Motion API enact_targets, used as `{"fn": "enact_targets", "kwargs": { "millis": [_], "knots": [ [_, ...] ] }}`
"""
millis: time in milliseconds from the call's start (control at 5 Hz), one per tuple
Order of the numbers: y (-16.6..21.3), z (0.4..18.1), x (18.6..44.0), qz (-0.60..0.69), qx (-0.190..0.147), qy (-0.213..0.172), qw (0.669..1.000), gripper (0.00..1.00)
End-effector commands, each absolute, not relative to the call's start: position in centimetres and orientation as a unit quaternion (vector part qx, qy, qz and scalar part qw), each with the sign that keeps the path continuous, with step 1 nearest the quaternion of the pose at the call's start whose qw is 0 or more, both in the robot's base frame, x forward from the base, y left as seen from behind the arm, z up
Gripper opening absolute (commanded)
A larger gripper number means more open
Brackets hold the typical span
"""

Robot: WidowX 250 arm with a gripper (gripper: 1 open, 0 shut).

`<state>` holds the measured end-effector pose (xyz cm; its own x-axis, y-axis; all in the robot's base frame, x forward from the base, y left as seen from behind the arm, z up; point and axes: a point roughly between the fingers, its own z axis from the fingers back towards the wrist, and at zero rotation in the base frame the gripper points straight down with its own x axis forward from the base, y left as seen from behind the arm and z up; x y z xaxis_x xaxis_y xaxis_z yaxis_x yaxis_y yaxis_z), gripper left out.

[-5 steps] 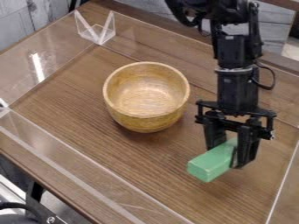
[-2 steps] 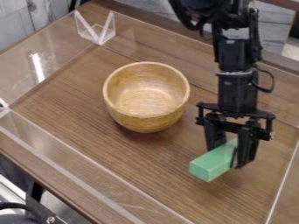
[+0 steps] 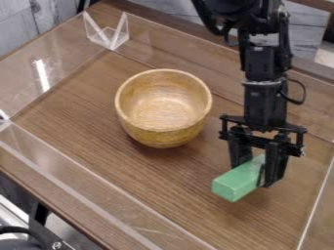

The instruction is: Remove the green block from inside the brown bowl and put it on the table

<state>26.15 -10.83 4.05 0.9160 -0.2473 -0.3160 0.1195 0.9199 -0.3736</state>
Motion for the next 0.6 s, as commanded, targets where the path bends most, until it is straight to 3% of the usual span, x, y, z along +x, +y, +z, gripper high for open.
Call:
{"fn": "enact_targets", "kwargs": {
  "millis": [0,400],
  "knots": [
    [-10.69,5.27,27.40,-0.096,-0.176,0.158,0.967,0.00],
    [-10.61,4.95,27.60,-0.093,-0.172,0.169,0.966,0.00]
  ]
}}
